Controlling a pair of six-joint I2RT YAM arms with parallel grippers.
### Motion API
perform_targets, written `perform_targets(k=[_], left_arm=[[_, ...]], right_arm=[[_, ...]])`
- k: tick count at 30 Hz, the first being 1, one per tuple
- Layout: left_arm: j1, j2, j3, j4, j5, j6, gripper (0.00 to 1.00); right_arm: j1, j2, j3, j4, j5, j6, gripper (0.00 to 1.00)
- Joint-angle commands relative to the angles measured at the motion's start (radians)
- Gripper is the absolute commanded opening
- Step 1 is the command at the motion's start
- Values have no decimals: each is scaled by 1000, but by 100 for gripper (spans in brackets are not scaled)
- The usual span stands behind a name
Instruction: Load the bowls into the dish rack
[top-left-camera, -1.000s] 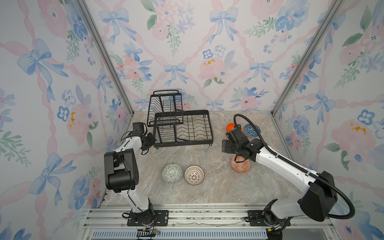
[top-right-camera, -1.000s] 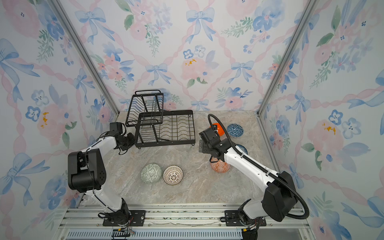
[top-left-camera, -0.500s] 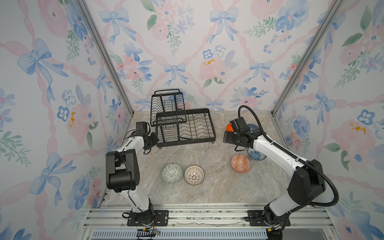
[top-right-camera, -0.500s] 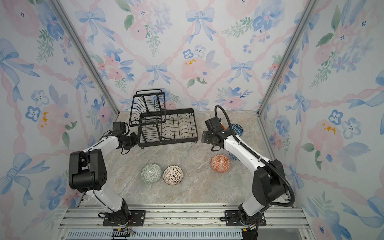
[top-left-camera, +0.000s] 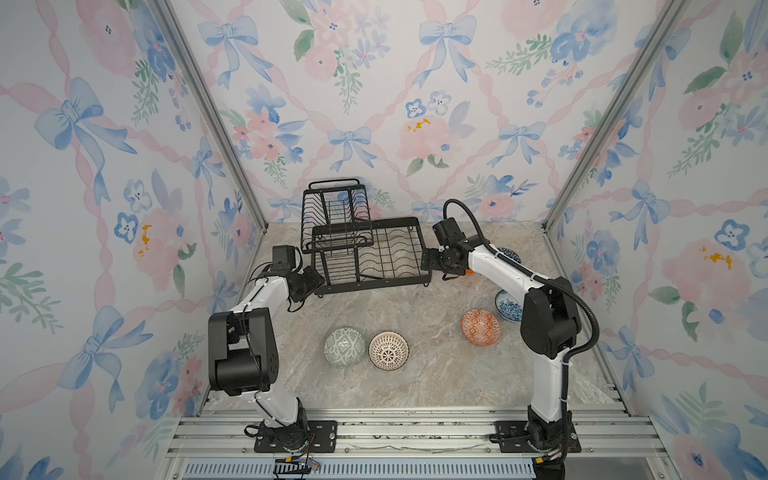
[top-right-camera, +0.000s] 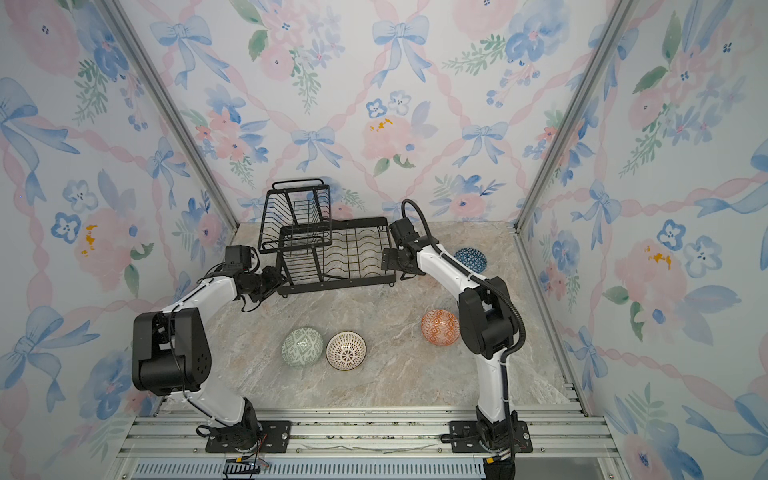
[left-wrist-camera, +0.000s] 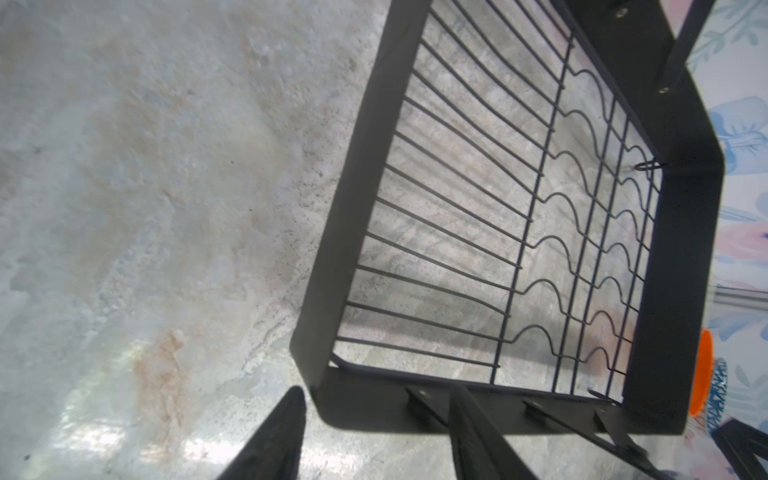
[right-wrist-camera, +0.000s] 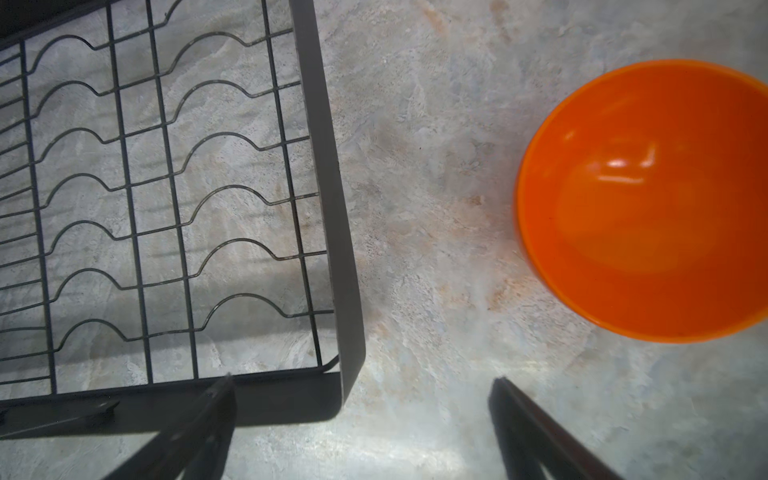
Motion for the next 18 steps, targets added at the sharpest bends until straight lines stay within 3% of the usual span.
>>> perform_targets(k=[1,3,4,14,18], left_arm=[[-3,-50,-26,-24,44,-21,75],[-2,-61,-32,-33,49,-21,96],[-1,-66,-31,-40,52,-16,98],[8,-104,-50,-82,85,-4,98],[18,-128,-56,-89,94,2,98]], right_arm=[[1,52,73,-29,-22,-3,99],[4,82,108,-48,-8,0,94],[5,102,132,-64,4,7,91],[8,203,249,-118,24,41,57],[8,229,288,-141,32,48,48]])
